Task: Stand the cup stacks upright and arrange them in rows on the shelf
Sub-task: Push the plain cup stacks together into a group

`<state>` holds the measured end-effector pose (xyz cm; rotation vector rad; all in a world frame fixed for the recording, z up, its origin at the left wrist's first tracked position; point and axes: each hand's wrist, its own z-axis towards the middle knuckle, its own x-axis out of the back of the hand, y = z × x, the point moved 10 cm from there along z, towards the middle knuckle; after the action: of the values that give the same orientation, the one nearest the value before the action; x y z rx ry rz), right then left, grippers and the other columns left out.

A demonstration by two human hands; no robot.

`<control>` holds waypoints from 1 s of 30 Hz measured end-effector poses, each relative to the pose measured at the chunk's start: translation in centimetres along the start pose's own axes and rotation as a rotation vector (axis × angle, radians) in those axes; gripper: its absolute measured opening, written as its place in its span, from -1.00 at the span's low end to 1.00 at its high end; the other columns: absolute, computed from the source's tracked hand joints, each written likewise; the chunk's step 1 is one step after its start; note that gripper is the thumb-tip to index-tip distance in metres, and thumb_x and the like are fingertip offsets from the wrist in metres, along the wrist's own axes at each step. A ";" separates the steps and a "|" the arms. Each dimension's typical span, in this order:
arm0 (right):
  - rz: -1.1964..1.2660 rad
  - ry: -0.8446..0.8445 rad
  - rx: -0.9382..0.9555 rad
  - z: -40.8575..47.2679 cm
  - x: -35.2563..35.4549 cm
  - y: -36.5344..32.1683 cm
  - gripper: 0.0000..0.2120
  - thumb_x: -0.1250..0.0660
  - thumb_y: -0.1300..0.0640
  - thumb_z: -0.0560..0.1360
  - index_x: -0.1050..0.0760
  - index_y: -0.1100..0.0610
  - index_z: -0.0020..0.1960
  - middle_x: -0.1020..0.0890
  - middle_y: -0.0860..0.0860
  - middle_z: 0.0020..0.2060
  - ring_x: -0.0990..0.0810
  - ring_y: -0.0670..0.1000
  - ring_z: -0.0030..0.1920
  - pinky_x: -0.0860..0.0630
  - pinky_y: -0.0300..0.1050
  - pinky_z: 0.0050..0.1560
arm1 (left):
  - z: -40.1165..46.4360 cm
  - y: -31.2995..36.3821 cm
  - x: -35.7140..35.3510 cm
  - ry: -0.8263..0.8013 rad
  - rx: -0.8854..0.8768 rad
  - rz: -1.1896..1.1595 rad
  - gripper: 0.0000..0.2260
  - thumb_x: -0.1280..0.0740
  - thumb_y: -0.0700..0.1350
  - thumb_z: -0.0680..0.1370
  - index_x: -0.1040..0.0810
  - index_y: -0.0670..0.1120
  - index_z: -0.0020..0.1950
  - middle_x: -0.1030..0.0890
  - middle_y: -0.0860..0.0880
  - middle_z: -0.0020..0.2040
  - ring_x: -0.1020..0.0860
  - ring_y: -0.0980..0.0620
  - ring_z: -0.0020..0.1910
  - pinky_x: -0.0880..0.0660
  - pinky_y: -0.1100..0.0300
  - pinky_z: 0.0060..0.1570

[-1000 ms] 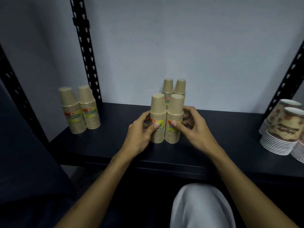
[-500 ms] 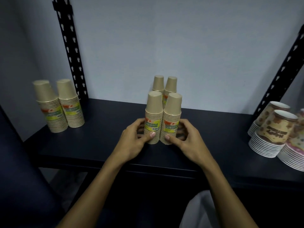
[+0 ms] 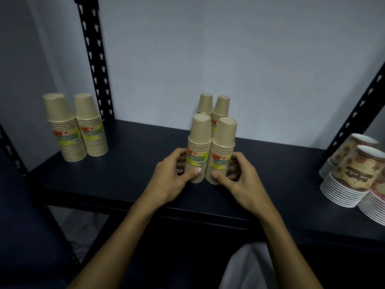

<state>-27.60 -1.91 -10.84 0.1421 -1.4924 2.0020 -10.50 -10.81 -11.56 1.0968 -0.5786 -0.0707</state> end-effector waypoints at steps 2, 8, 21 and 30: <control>-0.013 0.005 0.003 -0.1 0.1 -0.1 -0.56 -0.54 0.06 0.46 -0.45 -0.02 0.26 -0.66 -0.15 0.10 -0.63 -0.14 0.07 -0.62 0.01 0.10 | 0.0 0.0 0.0 0.003 -0.001 0.007 -0.47 -0.51 0.02 0.47 -0.46 0.01 0.40 -0.63 0.13 0.19 -0.60 0.21 0.16 -0.56 0.12 0.22; -0.037 0.017 0.010 -0.1 0.0 -0.3 -0.56 -0.53 0.04 0.45 -0.42 -0.02 0.24 -0.64 -0.17 0.08 -0.62 -0.18 0.05 -0.61 -0.08 0.06 | -0.1 0.2 0.0 0.028 0.001 0.012 -0.50 -0.54 0.04 0.44 -0.47 0.03 0.32 -0.63 0.14 0.14 -0.60 0.21 0.11 -0.56 0.26 0.13; -0.147 -0.038 0.044 1.4 -0.7 -0.3 -0.60 -0.48 0.07 0.51 -0.36 0.02 0.23 -0.58 -0.20 0.12 -0.53 -0.41 0.05 -0.49 -0.46 -0.08 | 2.1 0.4 0.6 0.004 0.026 0.157 -0.50 -0.60 0.12 0.34 -0.50 0.03 0.17 -0.63 0.13 0.00 -0.63 0.22 -0.10 -0.58 0.32 -0.09; -0.221 -0.128 0.006 7.0 -0.8 0.8 -0.47 -0.46 0.10 0.53 -0.26 -0.01 0.38 -0.52 -0.11 0.23 -0.49 -0.34 0.04 -0.46 -0.51 -0.09 | 8.4 -1.4 0.0 -0.049 0.045 0.244 -0.39 -0.62 0.17 0.28 -0.52 0.01 0.23 -0.66 0.09 0.02 -0.63 0.12 0.00 -0.59 0.12 0.12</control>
<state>-29.34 -8.64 -9.34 0.4262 -1.4792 1.8492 -14.16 -18.33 -10.03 1.0628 -0.7575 0.1283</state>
